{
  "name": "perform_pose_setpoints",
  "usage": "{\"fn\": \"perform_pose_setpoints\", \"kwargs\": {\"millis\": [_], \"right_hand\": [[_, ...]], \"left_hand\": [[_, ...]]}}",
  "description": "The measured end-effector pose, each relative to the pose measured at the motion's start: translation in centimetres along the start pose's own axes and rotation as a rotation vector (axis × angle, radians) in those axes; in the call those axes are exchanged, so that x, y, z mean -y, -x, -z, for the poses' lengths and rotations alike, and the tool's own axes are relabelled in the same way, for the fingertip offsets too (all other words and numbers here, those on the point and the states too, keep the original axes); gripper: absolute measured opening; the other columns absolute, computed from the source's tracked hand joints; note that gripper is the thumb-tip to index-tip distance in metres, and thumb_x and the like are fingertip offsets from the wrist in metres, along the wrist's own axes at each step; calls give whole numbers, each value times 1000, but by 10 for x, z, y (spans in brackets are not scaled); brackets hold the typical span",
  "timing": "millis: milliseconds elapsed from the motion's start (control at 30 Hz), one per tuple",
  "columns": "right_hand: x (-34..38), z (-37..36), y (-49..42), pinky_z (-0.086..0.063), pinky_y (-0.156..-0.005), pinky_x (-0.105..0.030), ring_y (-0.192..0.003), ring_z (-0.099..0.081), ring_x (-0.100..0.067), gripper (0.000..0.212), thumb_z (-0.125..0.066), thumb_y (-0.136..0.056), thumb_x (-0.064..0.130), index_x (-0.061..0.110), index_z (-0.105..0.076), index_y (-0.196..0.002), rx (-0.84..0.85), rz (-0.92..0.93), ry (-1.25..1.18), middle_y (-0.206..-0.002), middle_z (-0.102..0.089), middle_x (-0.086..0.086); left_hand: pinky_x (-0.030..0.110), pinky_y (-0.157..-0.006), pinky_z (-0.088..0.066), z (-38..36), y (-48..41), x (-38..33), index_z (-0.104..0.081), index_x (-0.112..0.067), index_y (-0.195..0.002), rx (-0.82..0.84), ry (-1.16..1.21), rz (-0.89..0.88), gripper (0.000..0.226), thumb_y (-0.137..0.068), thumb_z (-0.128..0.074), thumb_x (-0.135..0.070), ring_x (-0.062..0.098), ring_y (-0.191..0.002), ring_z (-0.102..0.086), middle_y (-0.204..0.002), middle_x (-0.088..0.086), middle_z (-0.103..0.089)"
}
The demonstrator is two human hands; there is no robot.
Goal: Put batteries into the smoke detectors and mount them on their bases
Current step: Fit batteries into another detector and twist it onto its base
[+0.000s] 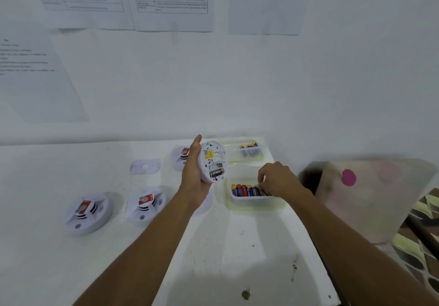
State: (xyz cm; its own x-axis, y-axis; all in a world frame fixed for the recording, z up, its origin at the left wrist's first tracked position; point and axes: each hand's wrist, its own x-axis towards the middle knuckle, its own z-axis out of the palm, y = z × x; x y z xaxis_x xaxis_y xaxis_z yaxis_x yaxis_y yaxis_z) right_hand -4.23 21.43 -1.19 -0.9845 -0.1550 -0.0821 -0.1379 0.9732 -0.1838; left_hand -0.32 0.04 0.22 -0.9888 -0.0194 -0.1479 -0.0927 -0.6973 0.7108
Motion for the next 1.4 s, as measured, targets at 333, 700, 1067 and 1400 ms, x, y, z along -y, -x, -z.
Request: {"fn": "perform_pose_setpoints", "kwargs": {"millis": [333,700,1067,1400], "right_hand": [[4,12,6,-55,-75,-31,-74,-65,-13,8,-74,-81,33,32,-65,-81,-134,18,-262,-79,-69,9],[98,3,40,-61,-66,-29,-75,-71,-20,14,-61,-89,8,10,-75,-90,-275,-75,-1092,-84,-74,-4],[109,4,35,-59,-72,-34,-72,-64,-13,13,-68,-88,19,12,-69,-77,-314,-199,-1293,-78,-72,-2],[21,27,18,-43,-63,-7,-68,-61,-1,11,-78,-77,15,19,-69,-73,-297,-14,-675,-71,-68,10]], "left_hand": [[45,-92,-50,1,-5,-4,-53,-36,-137,4,41,19,39,-98,-49,-39,33,-124,-56,-135,11,-59],[39,-70,-54,0,-6,-3,-51,-38,-137,49,51,-58,38,-100,-44,-39,31,-111,-60,-134,12,-60],[38,-73,-54,2,-13,-6,-49,-47,-135,107,-92,-149,48,-87,-51,-49,27,-109,-60,-132,8,-61],[42,-89,-53,1,-19,-3,-48,-41,-139,109,-42,-88,40,-99,-45,-40,27,-125,-56,-135,6,-60]]}}
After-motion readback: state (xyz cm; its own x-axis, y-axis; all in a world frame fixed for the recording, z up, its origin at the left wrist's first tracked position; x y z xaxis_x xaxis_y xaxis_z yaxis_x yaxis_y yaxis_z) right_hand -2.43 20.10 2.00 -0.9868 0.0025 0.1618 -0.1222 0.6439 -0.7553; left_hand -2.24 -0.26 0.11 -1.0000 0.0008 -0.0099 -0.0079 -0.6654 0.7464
